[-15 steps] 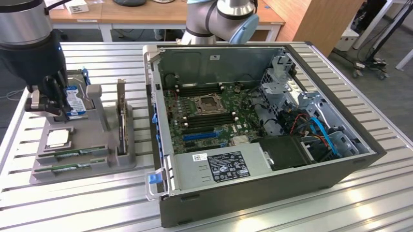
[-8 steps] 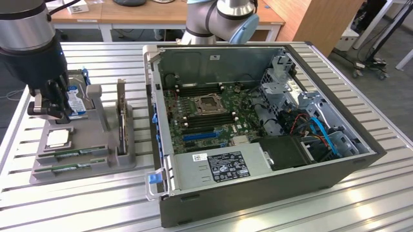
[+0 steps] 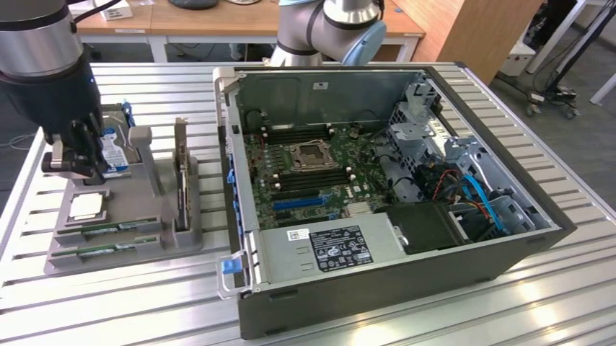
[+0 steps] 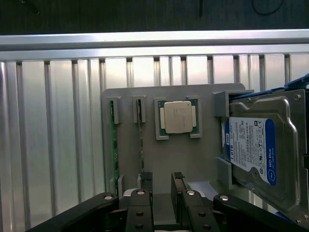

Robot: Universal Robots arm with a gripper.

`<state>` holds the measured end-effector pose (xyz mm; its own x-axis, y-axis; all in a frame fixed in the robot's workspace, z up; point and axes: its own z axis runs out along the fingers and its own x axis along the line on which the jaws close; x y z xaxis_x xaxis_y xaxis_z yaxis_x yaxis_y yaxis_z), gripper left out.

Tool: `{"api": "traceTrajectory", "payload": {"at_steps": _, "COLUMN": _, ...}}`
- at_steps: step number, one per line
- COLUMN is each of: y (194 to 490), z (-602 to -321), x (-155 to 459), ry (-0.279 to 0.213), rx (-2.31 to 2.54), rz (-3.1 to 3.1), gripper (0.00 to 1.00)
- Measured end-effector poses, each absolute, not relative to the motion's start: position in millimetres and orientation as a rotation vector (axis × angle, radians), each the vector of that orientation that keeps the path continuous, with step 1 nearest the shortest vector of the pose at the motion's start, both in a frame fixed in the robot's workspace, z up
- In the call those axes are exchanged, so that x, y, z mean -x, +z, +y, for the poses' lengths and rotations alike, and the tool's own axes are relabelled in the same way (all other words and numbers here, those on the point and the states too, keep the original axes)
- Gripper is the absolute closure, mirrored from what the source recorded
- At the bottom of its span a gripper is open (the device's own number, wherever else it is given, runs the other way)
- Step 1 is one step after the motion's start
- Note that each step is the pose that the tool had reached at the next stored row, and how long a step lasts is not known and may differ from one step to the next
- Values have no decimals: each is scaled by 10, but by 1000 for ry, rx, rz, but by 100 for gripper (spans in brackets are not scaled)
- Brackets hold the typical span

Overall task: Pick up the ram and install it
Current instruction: 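Pick up the ram and move it above insertion slot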

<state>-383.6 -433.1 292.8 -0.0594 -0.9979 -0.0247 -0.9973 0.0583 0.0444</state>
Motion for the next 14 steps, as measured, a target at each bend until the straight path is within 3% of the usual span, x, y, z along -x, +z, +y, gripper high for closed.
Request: {"api": "traceTrajectory", "payload": {"at_steps": 14, "y": 2780, "z": -4331, "x": 3836, "ry": -76, "rx": -2147, "rz": -2277, "gripper": 71}}
